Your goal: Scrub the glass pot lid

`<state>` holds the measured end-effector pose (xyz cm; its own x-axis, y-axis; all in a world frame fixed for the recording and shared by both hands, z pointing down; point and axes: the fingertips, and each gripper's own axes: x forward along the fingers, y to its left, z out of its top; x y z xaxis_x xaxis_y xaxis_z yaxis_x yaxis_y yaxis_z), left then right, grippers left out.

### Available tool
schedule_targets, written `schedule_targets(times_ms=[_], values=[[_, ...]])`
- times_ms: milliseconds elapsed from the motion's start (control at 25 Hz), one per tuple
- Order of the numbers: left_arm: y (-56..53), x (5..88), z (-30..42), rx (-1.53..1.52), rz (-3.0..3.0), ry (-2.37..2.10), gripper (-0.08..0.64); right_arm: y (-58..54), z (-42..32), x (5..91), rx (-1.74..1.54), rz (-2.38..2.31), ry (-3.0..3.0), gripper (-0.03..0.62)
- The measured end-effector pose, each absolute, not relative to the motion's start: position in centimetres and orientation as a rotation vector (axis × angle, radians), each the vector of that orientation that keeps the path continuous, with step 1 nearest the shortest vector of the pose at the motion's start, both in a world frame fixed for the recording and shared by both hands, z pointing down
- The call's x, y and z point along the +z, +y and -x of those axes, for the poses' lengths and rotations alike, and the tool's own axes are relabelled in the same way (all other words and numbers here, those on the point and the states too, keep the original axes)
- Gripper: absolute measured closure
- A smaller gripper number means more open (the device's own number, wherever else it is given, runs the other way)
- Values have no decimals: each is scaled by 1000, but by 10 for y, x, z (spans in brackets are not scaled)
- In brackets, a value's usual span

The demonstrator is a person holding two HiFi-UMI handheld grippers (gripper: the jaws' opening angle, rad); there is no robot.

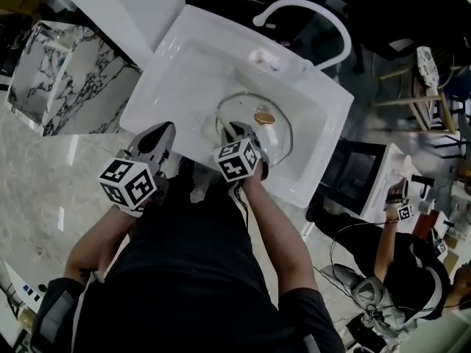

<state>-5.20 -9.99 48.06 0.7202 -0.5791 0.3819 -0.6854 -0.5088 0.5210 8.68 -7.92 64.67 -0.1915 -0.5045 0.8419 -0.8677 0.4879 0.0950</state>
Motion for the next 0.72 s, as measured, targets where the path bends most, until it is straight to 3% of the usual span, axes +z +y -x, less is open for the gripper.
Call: schedule_targets(times_ms=[320,720], values=[[-85,502,106,164,-2131,-1072,558,-110,-148,692,534,-1207,-1507,526],[-89,516,147,133,-2055,-1128,558,-116,-93,699,575,-1146,-1593,525]])
